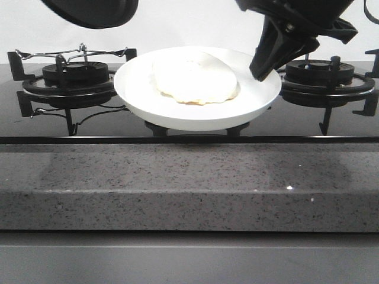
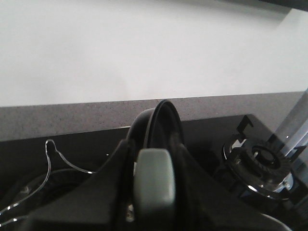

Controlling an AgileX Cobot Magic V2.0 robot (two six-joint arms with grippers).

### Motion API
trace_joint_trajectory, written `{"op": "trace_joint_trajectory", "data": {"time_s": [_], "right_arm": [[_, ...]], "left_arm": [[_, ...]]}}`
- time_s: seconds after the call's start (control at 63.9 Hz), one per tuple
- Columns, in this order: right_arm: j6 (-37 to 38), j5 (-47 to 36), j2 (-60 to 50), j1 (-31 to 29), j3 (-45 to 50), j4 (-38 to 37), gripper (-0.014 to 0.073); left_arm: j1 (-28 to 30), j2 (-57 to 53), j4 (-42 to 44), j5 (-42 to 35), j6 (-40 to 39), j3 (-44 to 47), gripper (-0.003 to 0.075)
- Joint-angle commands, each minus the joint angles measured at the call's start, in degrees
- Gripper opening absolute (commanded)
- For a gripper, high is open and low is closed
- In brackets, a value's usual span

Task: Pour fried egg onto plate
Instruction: 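Return the empty pan onto its burner with the left gripper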

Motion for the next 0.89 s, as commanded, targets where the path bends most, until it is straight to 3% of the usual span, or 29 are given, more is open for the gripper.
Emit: {"op": "trace_joint_trajectory", "data": {"time_s": [0.0, 0.203, 0.376, 0.877], "right_arm": [[-0.6, -2.1, -2.0, 0.0, -1.3, 0.7, -0.0069], [-0.6, -2.1, -2.0, 0.0, -1.3, 0.7, -0.0069], [-0.6, -2.1, -2.0, 0.0, -1.3, 0.7, -0.0069], [-0.6, -2.1, -2.0, 0.0, -1.3, 0.7, -0.0069]], "left_arm": [[4.7, 0.8, -11.3, 4.8, -1.1, -2.2, -0.002], [12.3, 8.2, -23.4, 12.7, -3.6, -2.2, -0.002], [13.3, 14.8, -29.8, 15.3, -5.5, -2.2, -0.002], [13.3, 23.2, -30.2, 13.9, -7.0, -2.2, -0.002]]}}
